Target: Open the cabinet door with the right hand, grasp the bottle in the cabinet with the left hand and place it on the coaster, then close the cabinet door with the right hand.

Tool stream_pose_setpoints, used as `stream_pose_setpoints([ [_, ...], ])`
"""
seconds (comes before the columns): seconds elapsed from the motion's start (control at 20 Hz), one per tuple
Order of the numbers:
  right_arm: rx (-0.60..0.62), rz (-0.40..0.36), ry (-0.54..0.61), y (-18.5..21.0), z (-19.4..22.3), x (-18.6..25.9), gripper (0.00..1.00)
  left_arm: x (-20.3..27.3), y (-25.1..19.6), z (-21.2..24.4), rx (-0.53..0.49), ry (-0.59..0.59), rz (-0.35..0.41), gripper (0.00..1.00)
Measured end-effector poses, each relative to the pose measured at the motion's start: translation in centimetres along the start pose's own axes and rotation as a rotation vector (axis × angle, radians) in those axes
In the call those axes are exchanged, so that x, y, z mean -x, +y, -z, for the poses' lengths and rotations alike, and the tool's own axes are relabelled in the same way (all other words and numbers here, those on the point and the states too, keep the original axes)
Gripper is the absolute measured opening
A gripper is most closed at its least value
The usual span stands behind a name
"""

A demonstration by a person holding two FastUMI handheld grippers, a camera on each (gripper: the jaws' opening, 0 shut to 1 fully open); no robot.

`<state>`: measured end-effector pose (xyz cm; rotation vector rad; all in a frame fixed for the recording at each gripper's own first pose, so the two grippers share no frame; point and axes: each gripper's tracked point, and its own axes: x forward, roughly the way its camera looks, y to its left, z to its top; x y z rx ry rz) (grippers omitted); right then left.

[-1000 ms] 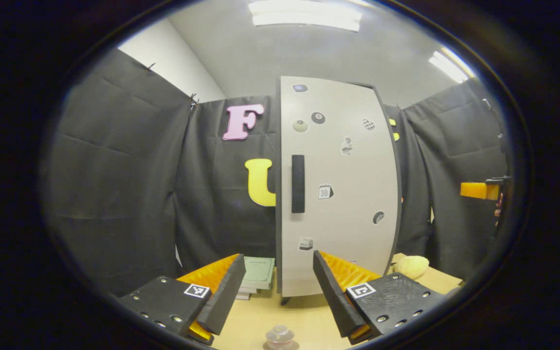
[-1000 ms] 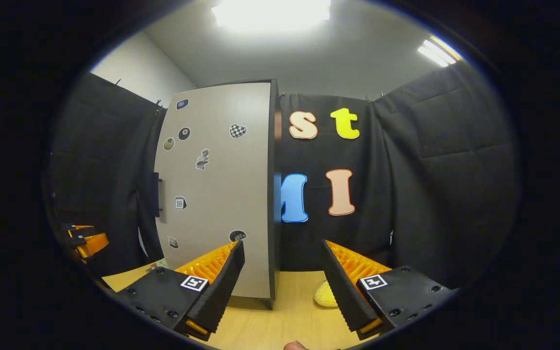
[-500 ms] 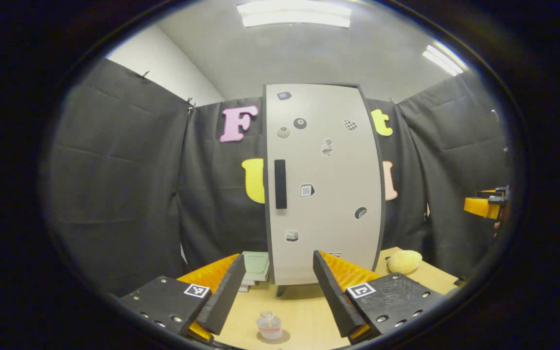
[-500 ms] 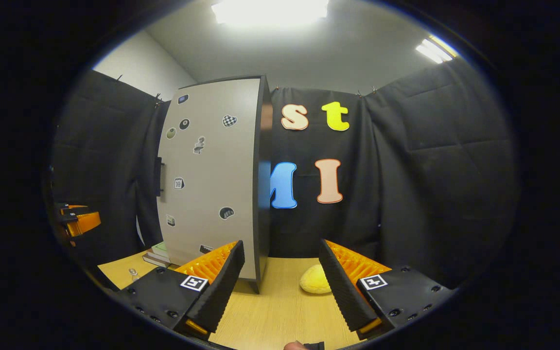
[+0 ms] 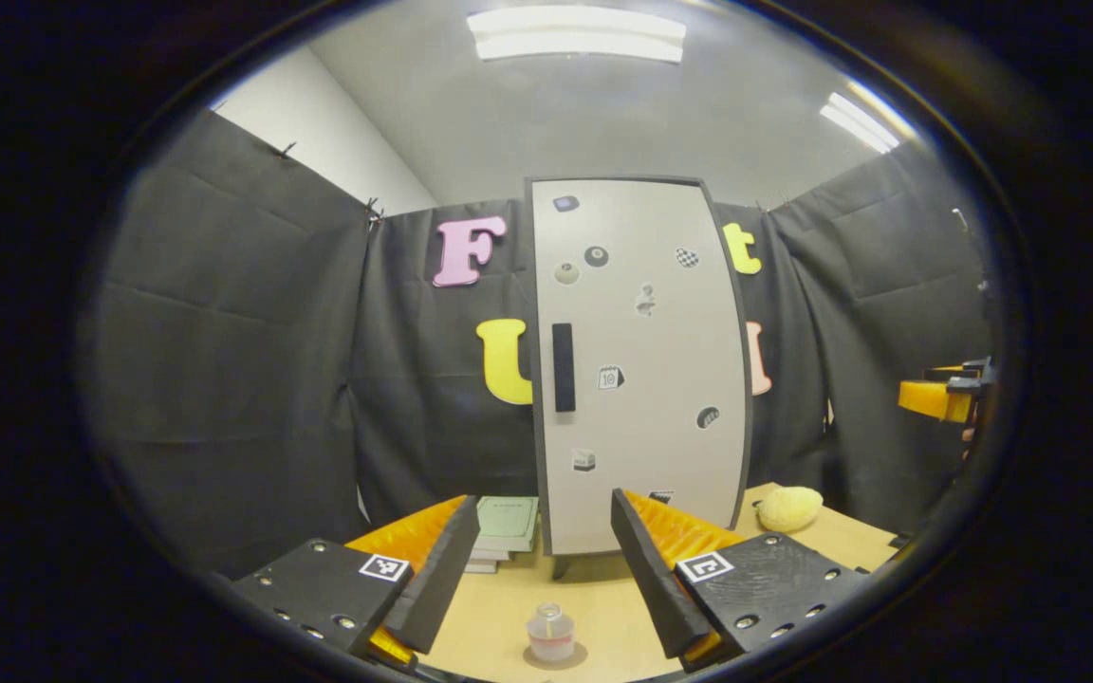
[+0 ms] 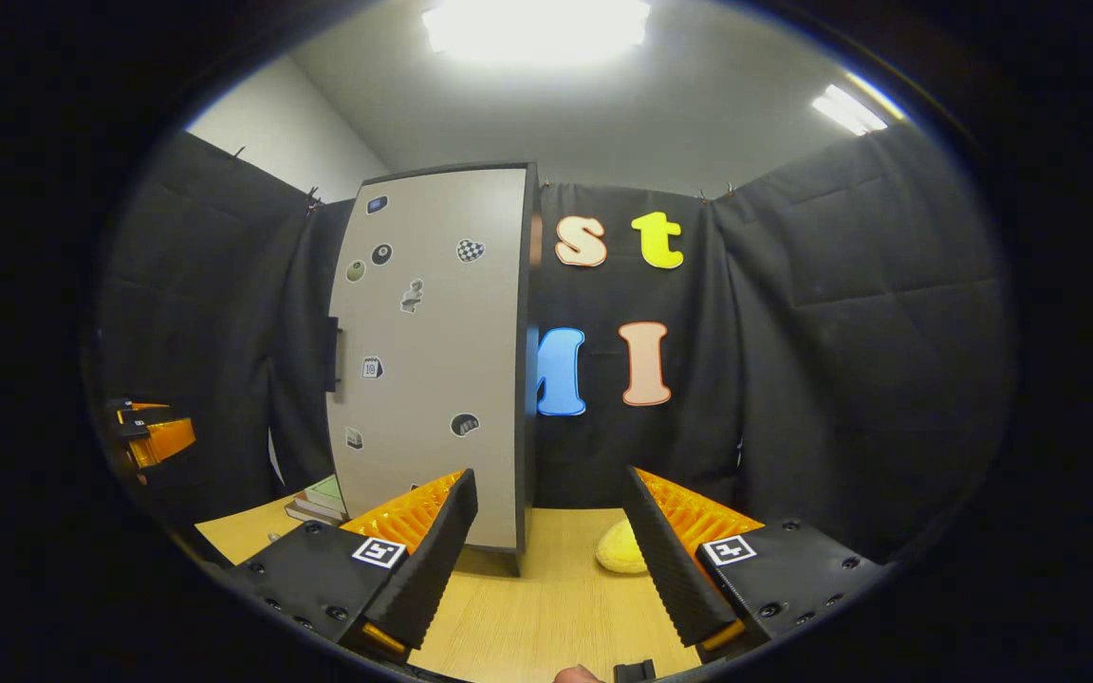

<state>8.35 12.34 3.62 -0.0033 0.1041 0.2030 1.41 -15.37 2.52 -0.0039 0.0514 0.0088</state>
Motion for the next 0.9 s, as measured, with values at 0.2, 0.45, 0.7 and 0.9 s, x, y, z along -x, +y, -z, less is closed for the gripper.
stream_pose_setpoints([
  [0.2, 0.001, -0.013, -0.026, 1.0, -1.1, 0.1, 0.97, 0.4, 0.9, -0.4, -0.003, -0.007, -0.014, 0.84],
  [0.45, 0.003, -0.012, -0.044, 1.1, -1.7, 0.5, 0.98, 0.8, 2.1, -0.7, -0.005, -0.017, -0.032, 0.84],
  [0.7, -0.009, -0.021, -0.044, 1.5, -2.0, 0.9, 0.98, 1.3, 2.8, -1.4, -0.016, -0.026, -0.039, 0.84],
  [0.9, 0.004, -0.023, -0.054, 1.7, -2.3, 1.2, 0.98, 1.4, 2.7, -1.4, -0.009, -0.028, -0.035, 0.84],
])
